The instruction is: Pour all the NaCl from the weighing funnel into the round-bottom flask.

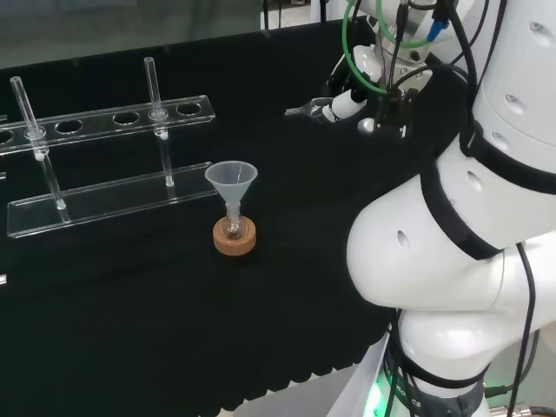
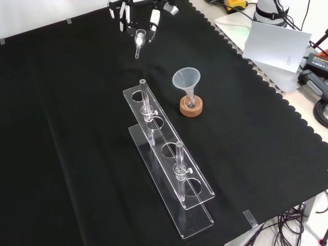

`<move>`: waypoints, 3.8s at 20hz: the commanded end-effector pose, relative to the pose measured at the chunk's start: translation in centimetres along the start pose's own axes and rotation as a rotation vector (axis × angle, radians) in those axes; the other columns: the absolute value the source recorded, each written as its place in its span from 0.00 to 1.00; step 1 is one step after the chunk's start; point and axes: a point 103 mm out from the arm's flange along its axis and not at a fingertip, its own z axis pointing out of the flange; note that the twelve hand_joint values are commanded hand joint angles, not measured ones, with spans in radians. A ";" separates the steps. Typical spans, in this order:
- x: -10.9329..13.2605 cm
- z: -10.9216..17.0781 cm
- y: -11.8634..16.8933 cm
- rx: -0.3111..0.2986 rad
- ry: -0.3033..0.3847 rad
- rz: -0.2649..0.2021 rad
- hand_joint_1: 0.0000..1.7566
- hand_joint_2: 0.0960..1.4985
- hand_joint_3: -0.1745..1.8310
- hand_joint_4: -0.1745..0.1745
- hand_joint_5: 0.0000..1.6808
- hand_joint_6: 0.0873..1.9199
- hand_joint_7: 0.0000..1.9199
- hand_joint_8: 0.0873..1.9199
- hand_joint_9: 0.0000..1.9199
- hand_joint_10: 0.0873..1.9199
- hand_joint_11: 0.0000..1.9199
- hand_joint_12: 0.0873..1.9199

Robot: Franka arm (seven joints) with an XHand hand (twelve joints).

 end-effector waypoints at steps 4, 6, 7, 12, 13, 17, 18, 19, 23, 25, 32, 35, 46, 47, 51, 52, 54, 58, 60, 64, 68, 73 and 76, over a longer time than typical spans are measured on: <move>1.3 -0.5 -1.5 -0.010 0.000 0.000 0.66 0.35 0.41 1.00 0.95 0.00 0.87 0.00 0.53 0.07 0.00 0.77; 1.8 -0.6 -1.9 -0.016 -0.004 -0.002 0.66 0.35 0.41 1.00 0.95 0.00 0.87 0.00 0.53 0.07 0.00 0.76; 2.0 -0.7 -2.1 -0.020 -0.005 -0.002 0.66 0.35 0.41 1.00 0.95 0.00 0.87 0.00 0.53 0.07 0.00 0.76; 3.6 -0.7 -3.2 -0.027 -0.013 -0.007 0.66 0.35 0.41 1.00 0.95 0.00 0.87 0.00 0.53 0.07 0.00 0.76; 3.8 -0.6 -3.5 -0.028 -0.015 -0.005 0.66 0.35 0.41 1.00 0.95 0.00 0.87 0.00 0.53 0.07 0.00 0.76; 4.7 0.0 -5.0 -0.025 -0.017 0.007 0.66 0.35 0.41 1.00 0.95 0.00 0.87 0.00 0.53 0.07 0.00 0.76; 4.9 0.1 -5.2 -0.023 -0.015 0.011 0.66 0.35 0.41 1.00 0.95 0.00 0.87 0.00 0.53 0.07 0.00 0.76; 5.1 0.2 -5.5 -0.023 -0.017 0.012 0.66 0.35 0.41 1.00 0.95 0.00 0.87 0.00 0.53 0.07 0.00 0.76; 6.2 0.6 -6.9 -0.034 -0.015 0.018 0.66 0.35 0.41 1.00 0.95 0.00 0.87 0.00 0.53 0.07 0.00 0.76; 6.8 0.8 -7.6 -0.034 -0.017 0.020 0.66 0.35 0.41 1.00 0.95 0.00 0.87 0.00 0.53 0.07 0.00 0.76; 8.1 1.1 -8.6 -0.025 -0.011 -0.004 0.66 0.35 0.41 1.00 0.95 0.00 0.87 0.00 0.53 0.07 0.00 0.76; 7.4 0.5 -9.1 -0.010 -0.012 -0.048 0.66 0.35 0.41 1.00 0.95 0.00 0.87 0.00 0.53 0.07 0.00 0.76; 6.9 -0.1 -11.0 0.070 -0.008 -0.162 0.66 0.35 0.41 1.00 0.95 0.00 0.87 0.00 0.53 0.07 0.00 0.76; 7.0 -0.1 -11.0 0.073 -0.008 -0.170 0.66 0.35 0.41 1.00 0.95 0.00 0.87 0.00 0.53 0.07 0.00 0.76; 7.5 0.3 -10.6 0.085 -0.007 -0.194 0.66 0.35 0.41 1.00 0.95 0.00 0.87 0.00 0.53 0.07 0.00 0.76; 7.6 0.4 -10.5 0.087 -0.008 -0.198 0.66 0.35 0.41 1.00 0.95 0.00 0.87 0.00 0.53 0.07 0.00 0.76; 8.0 0.6 -10.1 0.095 -0.008 -0.210 0.66 0.35 0.41 1.00 0.95 0.00 0.87 0.00 0.53 0.07 0.00 0.76; 8.7 1.1 -9.5 0.112 -0.010 -0.236 0.66 0.35 0.41 1.00 0.95 0.00 0.87 0.00 0.53 0.07 0.00 0.76; 9.0 1.2 -9.2 0.121 -0.013 -0.244 0.66 0.35 0.41 1.00 0.95 0.00 0.87 0.00 0.53 0.07 0.00 0.76; 9.1 1.4 -8.8 0.141 -0.035 -0.262 0.66 0.35 0.41 1.00 0.95 0.00 0.87 0.00 0.53 0.07 0.00 0.76; 9.0 1.5 -8.1 0.157 -0.049 -0.271 0.66 0.35 0.41 1.00 0.95 0.00 0.87 0.00 0.53 0.07 0.00 0.76; 9.2 1.3 -7.6 0.178 -0.068 -0.293 0.66 0.35 0.41 1.00 0.95 0.00 0.88 0.00 0.53 0.07 0.00 0.76; 9.1 1.2 -7.4 0.187 -0.079 -0.300 0.66 0.35 0.41 1.00 0.95 0.00 0.88 0.00 0.53 0.07 0.00 0.76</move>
